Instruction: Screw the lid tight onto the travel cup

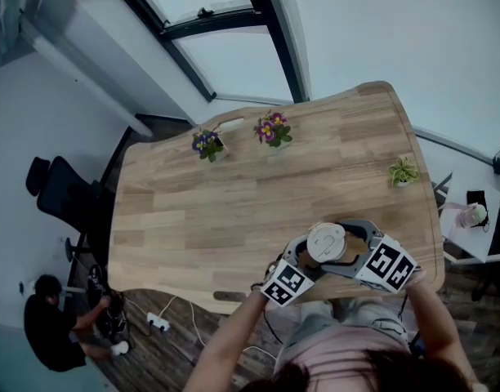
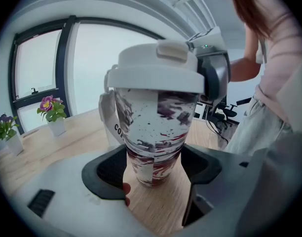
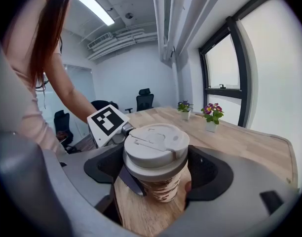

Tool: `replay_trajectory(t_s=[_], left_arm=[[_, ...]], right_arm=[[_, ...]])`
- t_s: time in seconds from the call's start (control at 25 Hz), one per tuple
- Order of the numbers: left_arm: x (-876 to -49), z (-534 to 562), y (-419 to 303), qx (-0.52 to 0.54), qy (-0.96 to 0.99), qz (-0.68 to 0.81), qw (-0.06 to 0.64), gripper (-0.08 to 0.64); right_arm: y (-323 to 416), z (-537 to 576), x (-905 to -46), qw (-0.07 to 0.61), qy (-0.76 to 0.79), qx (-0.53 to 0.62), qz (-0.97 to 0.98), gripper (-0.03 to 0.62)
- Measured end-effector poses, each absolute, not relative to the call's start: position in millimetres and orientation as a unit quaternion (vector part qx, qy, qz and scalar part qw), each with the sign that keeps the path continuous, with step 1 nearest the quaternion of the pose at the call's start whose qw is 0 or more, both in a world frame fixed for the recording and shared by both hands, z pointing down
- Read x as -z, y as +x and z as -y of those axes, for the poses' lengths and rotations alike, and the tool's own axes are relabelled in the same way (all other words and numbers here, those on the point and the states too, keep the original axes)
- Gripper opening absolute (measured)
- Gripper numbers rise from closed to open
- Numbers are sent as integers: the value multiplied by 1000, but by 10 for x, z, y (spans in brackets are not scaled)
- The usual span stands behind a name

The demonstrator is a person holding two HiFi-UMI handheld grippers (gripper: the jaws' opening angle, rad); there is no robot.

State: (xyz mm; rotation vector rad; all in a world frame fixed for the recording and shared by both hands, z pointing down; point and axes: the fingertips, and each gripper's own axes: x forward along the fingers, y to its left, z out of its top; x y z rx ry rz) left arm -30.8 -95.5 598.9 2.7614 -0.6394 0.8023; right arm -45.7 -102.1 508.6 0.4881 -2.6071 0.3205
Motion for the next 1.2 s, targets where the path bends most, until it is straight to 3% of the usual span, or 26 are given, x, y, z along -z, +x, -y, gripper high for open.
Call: replay_trajectory(t_s=[0.28, 0.48, 0.8, 1.2], left_arm=[[-5997, 971, -311, -259, 929, 250, 89, 342], [-6010, 959, -303, -263, 931, 236, 93, 342], [-6031, 955, -293, -277, 933, 210, 93, 342], [-6103, 960, -291, -287, 922, 249, 81, 342]], right_arm=[[-450, 1021, -5102, 210, 276, -133, 928, 385], [-432, 1038, -5032, 187, 267, -163, 931, 385], [-479, 1013, -5064, 246, 182, -95, 947, 385], [-457, 1023, -5070, 226, 277, -122, 926, 385]])
